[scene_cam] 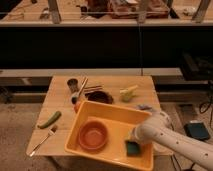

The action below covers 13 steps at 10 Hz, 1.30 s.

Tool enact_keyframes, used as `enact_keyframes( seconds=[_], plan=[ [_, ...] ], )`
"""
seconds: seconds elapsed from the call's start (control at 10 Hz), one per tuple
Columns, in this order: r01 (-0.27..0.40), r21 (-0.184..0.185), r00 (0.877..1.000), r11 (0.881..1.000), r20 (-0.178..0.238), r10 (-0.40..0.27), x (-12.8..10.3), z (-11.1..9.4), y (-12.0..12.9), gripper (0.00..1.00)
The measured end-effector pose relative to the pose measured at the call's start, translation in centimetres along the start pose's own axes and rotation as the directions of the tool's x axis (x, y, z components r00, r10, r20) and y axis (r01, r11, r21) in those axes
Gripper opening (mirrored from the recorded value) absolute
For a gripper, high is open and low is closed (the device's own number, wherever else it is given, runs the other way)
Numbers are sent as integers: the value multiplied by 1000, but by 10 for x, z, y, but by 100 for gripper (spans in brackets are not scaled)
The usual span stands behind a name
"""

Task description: Wipe tray with sponge

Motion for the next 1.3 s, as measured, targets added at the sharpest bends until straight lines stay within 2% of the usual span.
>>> enact_keyframes(
  seconds=[0.3, 0.5, 0.7, 1.0, 1.3],
  plan=[
    [73, 27, 997, 997, 9, -73, -20, -7, -9, 0],
    [124, 49, 992, 991, 9, -125, -23, -11, -25, 0],
    [175, 85, 984, 981, 23, -177, -28, -4, -46, 0],
    [206, 129, 978, 970, 14, -210, -14, 4, -64, 0],
    [213, 133, 977, 968, -1, -214, 7, 8, -68, 0]
  ],
)
